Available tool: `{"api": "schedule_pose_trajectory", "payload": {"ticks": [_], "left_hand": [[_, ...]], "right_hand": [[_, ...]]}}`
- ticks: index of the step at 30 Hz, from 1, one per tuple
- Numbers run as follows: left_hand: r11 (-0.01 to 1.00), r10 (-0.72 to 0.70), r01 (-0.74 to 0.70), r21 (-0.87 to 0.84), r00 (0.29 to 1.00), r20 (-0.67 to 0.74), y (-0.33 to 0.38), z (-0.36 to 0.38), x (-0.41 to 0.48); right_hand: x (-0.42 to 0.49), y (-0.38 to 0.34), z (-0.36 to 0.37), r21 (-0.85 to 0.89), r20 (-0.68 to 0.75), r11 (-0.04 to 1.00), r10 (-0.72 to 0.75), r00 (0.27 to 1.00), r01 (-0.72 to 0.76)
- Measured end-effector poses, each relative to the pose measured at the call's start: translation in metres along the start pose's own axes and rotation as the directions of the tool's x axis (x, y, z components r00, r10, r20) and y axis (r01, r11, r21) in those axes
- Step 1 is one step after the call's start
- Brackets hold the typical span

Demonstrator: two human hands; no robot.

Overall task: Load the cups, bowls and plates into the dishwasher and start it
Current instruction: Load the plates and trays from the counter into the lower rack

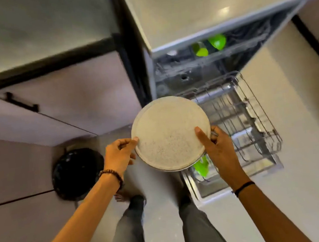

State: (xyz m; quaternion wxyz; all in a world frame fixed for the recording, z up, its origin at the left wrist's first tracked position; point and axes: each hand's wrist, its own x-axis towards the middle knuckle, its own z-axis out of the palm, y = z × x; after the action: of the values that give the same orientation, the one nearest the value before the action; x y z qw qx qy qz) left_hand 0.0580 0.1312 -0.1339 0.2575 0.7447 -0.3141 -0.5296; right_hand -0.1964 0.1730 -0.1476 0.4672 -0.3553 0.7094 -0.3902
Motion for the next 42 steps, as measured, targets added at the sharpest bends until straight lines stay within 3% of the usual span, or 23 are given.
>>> {"api": "schedule_pose_trajectory", "payload": {"ticks": [5,9,13,16,21,26,32,42], "left_hand": [[0.987,-0.108,0.088,0.134,0.982,0.154,-0.039,0.120,0.021],[0.941,-0.248,0.146,0.305,0.910,0.331,-0.071,0.203,0.043],[0.899,-0.328,0.149,0.413,0.852,0.408,-0.093,0.264,0.061],[0.894,-0.337,0.137,0.427,0.834,0.438,-0.102,0.293,0.068],[0.866,-0.386,0.155,0.475,0.811,0.439,-0.119,0.307,0.076],[0.853,-0.433,0.217,0.475,0.803,0.411,-0.130,0.307,0.085],[0.867,-0.424,0.238,0.437,0.814,0.397,-0.131,0.307,0.094],[0.877,-0.391,0.198,0.437,0.824,0.411,-0.130,0.297,0.102]], "right_hand": [[0.027,0.075,-0.083,0.009,-0.042,0.992,0.124,0.991,-0.124],[0.045,0.125,-0.136,0.008,-0.142,0.984,0.176,0.974,-0.176],[0.064,0.168,-0.156,-0.297,-0.258,0.944,0.069,0.964,-0.147],[0.078,0.199,-0.151,-0.633,-0.237,0.764,-0.039,0.971,-0.123],[0.094,0.232,-0.124,-0.834,-0.073,0.550,-0.051,0.996,-0.033],[0.091,0.251,-0.083,-0.862,0.063,0.498,-0.072,0.995,0.091],[0.088,0.259,-0.044,-0.898,0.215,0.409,0.085,0.973,0.162],[0.090,0.261,-0.026,-0.903,0.242,0.400,0.169,0.955,0.158]]}}
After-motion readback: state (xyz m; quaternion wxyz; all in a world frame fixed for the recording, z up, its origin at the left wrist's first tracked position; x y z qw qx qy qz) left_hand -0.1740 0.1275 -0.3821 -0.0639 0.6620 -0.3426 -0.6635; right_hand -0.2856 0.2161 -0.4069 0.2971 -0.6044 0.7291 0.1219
